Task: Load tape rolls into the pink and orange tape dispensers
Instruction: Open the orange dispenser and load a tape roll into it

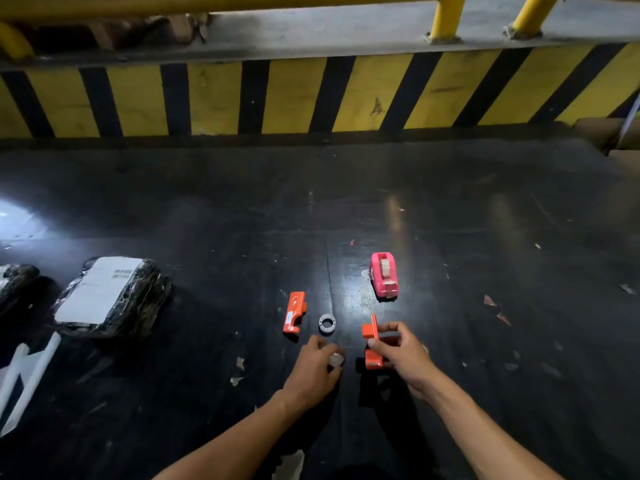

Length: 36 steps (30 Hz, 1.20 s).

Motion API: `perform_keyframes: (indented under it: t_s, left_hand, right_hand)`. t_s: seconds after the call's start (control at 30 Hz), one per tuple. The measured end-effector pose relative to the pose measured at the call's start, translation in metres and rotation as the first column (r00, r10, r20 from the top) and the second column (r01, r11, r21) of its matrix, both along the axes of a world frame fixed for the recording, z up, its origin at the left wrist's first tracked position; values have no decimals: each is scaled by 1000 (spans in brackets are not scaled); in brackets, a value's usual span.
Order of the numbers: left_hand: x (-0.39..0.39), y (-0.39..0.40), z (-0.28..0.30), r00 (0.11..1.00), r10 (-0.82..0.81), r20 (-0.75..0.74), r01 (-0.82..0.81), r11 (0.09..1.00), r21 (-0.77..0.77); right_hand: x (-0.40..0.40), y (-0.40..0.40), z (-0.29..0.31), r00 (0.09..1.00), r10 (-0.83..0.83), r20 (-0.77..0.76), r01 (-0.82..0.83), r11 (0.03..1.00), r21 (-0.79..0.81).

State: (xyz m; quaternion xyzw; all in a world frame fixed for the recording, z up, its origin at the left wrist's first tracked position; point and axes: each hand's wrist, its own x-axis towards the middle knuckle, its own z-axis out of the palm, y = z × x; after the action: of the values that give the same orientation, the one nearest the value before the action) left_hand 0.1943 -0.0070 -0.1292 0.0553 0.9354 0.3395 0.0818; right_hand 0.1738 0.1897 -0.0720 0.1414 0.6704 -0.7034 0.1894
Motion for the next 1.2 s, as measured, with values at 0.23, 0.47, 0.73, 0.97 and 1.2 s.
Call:
perform_keyframes:
  t_s: [0.23,0.47,0.73,0.97,1.2]
  left_hand:
    - [-9,2,37,976,111,186,-168,929,329]
    - [-4,-14,62,966,132,220,-215,884,416]
    - [-2,-9,67,995,59,75,-86,887,453]
    - [-12,-7,72,989,-137,-51,146,957,250]
    - [-53,-24,65,995,73,-63,-57,973,225]
  right_hand:
    - [-5,-12,-5,961,277,15,-272,951,-147]
    - [-4,-6,8,922,386,28,-367,896,-251]
    - [0,-12,0,930,361,69,-303,860,-411]
    - [-3,-5,-11,927,355,120,-269,854,-445]
    - [-11,8,-14,947,275,169,-179,883,-435]
